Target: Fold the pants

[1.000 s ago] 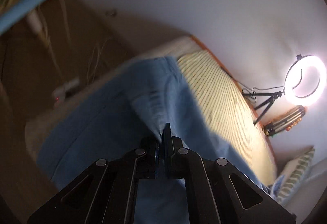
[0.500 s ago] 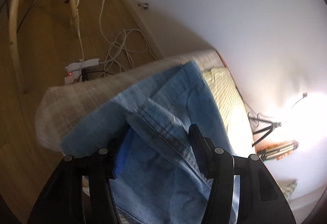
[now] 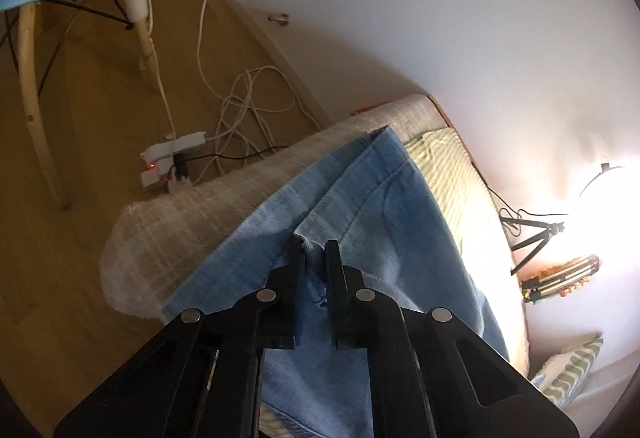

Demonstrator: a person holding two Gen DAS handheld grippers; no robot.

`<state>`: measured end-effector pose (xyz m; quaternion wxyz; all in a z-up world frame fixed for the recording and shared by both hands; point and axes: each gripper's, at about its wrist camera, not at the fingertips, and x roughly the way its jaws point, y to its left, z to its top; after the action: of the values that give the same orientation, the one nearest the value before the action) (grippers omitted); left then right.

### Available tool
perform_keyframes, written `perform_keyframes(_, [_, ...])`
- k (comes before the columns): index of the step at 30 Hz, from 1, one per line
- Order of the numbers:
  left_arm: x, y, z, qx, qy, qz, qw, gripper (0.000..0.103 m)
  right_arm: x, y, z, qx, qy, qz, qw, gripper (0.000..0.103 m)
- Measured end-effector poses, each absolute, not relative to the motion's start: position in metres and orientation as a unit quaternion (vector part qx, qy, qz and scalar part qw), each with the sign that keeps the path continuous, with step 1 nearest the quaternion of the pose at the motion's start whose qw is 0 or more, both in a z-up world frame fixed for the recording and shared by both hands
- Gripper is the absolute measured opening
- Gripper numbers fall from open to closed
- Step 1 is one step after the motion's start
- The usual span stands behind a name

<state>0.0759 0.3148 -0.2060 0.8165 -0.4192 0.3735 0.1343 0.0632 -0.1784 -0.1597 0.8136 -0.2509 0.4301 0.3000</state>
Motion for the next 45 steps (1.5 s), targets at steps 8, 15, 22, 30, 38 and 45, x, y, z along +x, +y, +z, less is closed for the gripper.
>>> perform_keyframes(8, [0.076, 0.325, -0.181, -0.382, 0.369, 0.132, 0.837, 0.006, 0.050, -0.170, -0.132, -0.269, 0.392, 0.297, 0.828, 0.005])
perform_keyframes(15, [0.065, 0.325, -0.190, -0.360, 0.396, 0.145, 0.832, 0.006, 0.035, -0.162, -0.153, -0.300, 0.412, 0.313, 0.802, 0.005])
perform_keyframes(22, [0.062, 0.327, -0.167, -0.336, 0.403, 0.143, 0.839, 0.006, 0.034, -0.167, -0.134, -0.267, 0.403, 0.316, 0.816, 0.005])
perform_keyframes(30, [0.057, 0.324, -0.187, -0.311, 0.436, 0.163, 0.829, 0.006, 0.016, -0.158, -0.165, -0.299, 0.422, 0.321, 0.793, 0.005])
perform_keyframes(38, [0.055, 0.326, -0.190, -0.308, 0.445, 0.169, 0.824, 0.010, 0.019, -0.161, -0.163, -0.296, 0.431, 0.325, 0.788, 0.005])
perform_keyframes(45, [0.048, 0.322, -0.177, -0.271, 0.448, 0.199, 0.829, 0.019, 0.022, -0.170, -0.164, -0.238, 0.453, 0.317, 0.799, 0.012])
